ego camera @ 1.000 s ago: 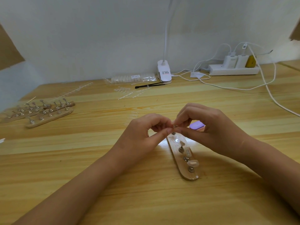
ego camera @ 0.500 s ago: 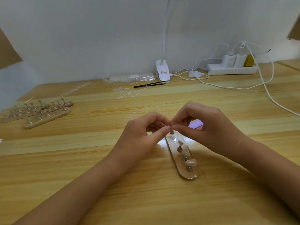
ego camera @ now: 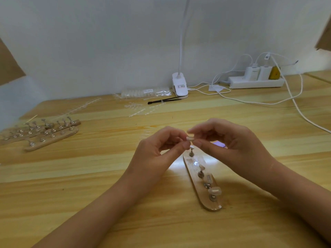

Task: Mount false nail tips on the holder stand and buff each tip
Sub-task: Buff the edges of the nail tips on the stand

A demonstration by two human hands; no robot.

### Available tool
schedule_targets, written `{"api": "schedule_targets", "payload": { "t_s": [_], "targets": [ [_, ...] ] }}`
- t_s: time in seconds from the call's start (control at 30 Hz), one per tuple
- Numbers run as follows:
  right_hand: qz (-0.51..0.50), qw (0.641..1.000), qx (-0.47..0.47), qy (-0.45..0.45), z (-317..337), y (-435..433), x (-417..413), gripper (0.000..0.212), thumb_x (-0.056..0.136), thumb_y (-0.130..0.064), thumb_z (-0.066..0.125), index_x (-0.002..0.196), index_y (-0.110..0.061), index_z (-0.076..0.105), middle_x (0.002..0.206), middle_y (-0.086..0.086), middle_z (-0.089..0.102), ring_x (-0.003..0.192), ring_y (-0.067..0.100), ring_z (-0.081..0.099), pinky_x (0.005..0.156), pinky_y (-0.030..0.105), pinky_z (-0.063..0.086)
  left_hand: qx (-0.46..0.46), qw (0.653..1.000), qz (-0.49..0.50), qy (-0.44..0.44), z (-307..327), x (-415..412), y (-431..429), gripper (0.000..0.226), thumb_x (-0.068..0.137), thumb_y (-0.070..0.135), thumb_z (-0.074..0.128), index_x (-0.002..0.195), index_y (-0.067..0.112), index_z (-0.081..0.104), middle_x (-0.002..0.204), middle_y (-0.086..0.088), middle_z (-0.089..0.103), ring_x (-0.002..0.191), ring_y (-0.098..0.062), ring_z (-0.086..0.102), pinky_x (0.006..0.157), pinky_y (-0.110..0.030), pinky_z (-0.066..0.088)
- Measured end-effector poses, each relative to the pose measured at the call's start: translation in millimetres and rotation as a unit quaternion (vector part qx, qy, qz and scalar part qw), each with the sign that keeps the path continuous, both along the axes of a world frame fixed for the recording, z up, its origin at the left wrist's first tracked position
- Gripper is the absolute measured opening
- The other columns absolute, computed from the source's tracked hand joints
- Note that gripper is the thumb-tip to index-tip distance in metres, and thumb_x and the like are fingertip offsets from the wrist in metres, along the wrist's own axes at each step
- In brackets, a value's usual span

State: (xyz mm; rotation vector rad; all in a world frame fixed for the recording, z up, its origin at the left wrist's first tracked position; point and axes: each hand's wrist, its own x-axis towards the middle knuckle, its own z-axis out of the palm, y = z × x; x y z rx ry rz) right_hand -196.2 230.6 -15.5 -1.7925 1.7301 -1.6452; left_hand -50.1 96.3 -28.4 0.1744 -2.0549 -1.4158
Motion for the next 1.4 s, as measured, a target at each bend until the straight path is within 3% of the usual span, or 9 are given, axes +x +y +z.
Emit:
{"api": "schedule_targets", "payload": {
  "t_s": [0.23,0.4,0.57,0.77,0.93,1.07,1.2,1.4],
  "targets": [
    [0.019,0.994,0.006,-0.112,6.8,4.6,-0.8,0.015,0.078,-0.022,0.072,0.093,-0.017,0.069,0.085,-0.001,0.071,0.076,0.007,0.066,0.068,0.014,0.05,0.019,1.0,-0.008,0.021,4.1,3.0,3.2,0.01,0.086,0.025,0.071,0.094,0.019,0.07,0.092,-0.004,0.072,0.093,-0.022,0.07,0.089,-0.028,0.053],
    [0.047,0.995,0.014,-0.087,7.1,4.7,3.6,0.015,0.081,-0.022,0.073,0.094,-0.016,0.069,0.089,0.0,0.071,0.081,0.015,0.069,0.076,0.017,0.053,0.004,1.0,-0.011,0.013,3.3,1.6,3.5,0.011,0.087,0.022,0.07,0.096,0.015,0.07,0.091,-0.002,0.072,0.092,-0.019,0.07,0.088,-0.028,0.053],
    [0.052,0.993,0.019,-0.101,6.3,2.9,4.5,0.011,0.081,-0.019,0.07,0.09,-0.012,0.068,0.087,-0.001,0.071,0.079,0.014,0.069,0.073,0.016,0.051,0.004,1.0,-0.014,-0.009,4.7,4.1,5.5,0.01,0.087,0.02,0.072,0.097,0.02,0.069,0.093,-0.001,0.073,0.092,-0.016,0.07,0.084,-0.021,0.052],
    [0.041,0.994,0.026,-0.1,7.3,2.9,3.3,0.013,0.082,-0.021,0.07,0.091,-0.012,0.068,0.08,-0.007,0.071,0.07,0.005,0.065,0.065,0.011,0.047,0.05,0.998,-0.043,-0.021,7.9,7.5,9.3,0.037,0.081,0.038,0.066,0.114,0.023,0.063,0.104,-0.005,0.072,0.1,-0.017,0.07,0.091,-0.024,0.052],
    [0.035,0.993,0.052,-0.096,5.2,2.5,2.4,0.015,0.08,-0.03,0.071,0.089,-0.018,0.071,0.086,0.004,0.073,0.078,0.018,0.07,0.072,0.021,0.054,0.059,0.998,-0.018,-0.022,7.5,5.4,8.2,0.031,0.085,0.031,0.073,0.114,0.027,0.063,0.099,0.001,0.072,0.097,-0.013,0.07,0.086,-0.019,0.051],
    [0.022,0.996,0.04,-0.082,3.1,1.9,2.3,0.013,0.081,-0.025,0.07,0.089,-0.014,0.07,0.088,0.004,0.073,0.081,0.023,0.07,0.078,0.028,0.057,0.086,0.996,0.003,-0.032,7.9,4.3,6.9,0.037,0.075,0.043,0.077,0.108,0.028,0.07,0.098,0.006,0.074,0.097,-0.009,0.07,0.084,-0.016,0.051],
    [0.016,0.997,0.035,-0.073,2.5,0.7,4.1,0.013,0.08,-0.025,0.069,0.088,-0.014,0.068,0.087,-0.001,0.071,0.081,0.018,0.069,0.077,0.023,0.055,0.102,0.994,0.009,-0.041,7.6,3.7,5.6,0.025,0.072,0.039,0.077,0.095,0.028,0.077,0.096,0.006,0.076,0.093,-0.007,0.072,0.079,-0.013,0.052],
    [0.017,0.996,0.044,-0.077,3.3,2.3,4.9,0.017,0.08,-0.029,0.068,0.088,-0.014,0.067,0.082,-0.01,0.07,0.074,0.007,0.067,0.07,0.014,0.05,0.044,0.998,0.029,-0.032,9.4,5.4,5.4,0.027,0.075,0.042,0.076,0.098,0.029,0.075,0.096,0.006,0.075,0.094,-0.009,0.07,0.085,-0.02,0.053]
  ]
}}
